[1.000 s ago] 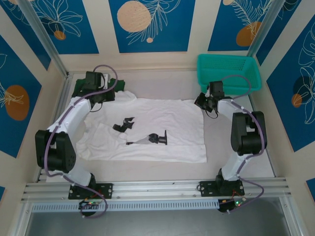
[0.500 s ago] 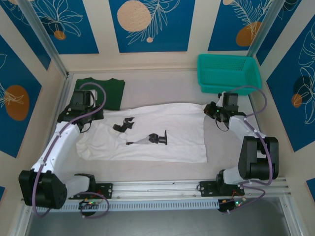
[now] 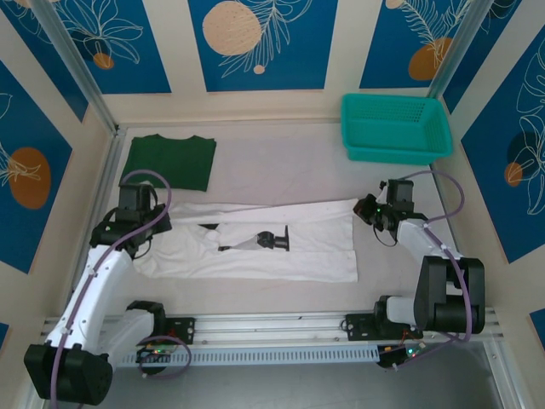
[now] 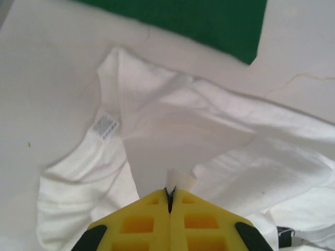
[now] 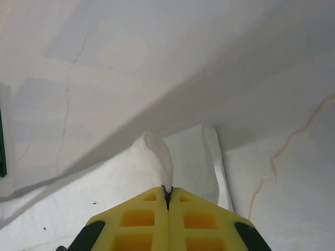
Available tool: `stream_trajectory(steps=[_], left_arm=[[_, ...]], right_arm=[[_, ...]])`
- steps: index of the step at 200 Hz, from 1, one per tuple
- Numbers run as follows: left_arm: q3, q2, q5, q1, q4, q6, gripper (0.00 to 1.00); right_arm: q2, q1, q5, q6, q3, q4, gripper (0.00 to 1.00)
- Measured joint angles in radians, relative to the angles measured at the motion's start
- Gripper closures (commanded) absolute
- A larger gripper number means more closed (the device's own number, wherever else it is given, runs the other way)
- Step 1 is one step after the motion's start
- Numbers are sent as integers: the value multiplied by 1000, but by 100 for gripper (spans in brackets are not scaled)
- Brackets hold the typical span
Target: Fold and stack the t-shirts
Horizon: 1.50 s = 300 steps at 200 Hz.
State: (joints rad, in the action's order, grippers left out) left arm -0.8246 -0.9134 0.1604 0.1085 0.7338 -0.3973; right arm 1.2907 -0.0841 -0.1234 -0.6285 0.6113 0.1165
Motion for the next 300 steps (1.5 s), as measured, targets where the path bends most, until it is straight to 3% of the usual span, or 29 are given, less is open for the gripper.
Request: stream_trajectory(steps=[20,28,42,52,65,82,119,159,203,242,283,300], left_arm=[[37,22,33,0,37,-63,100],[52,37,55,0,52,-95,95],[76,69,99,-1,85,-154,74],[87,90,138,-3,111,-205,66],[98,123,198,-9,147,-278,43],[110,167,264,-25,176,-346,35],[98,110,282,-98,129,-370,34],[45,-116,150,-118,-26,-302,28],[-166,-480,-28,-145,-86,-162,28],[-361,-776,-151,-240,-64,-32,38],[-414,-896,-224,-290,-44,41,42],[-430,-918,-244,-290,-44,55,49]], right_arm=[[-26,-1,-1,-13,-31,0,100],[-42,-1,0,-19,-45,2,98],[-77,-2,2,-30,-68,11,93],[-100,-4,6,-36,-78,24,87],[-135,-10,27,-53,-87,55,75],[-195,-33,79,-98,-96,110,59],[-280,-81,169,-217,-97,195,50],[-306,-70,185,-282,-82,169,57],[-10,39,104,-201,143,190,62],[296,132,22,-75,392,283,66],[472,183,4,-21,482,407,67],[483,194,16,-13,482,449,68]])
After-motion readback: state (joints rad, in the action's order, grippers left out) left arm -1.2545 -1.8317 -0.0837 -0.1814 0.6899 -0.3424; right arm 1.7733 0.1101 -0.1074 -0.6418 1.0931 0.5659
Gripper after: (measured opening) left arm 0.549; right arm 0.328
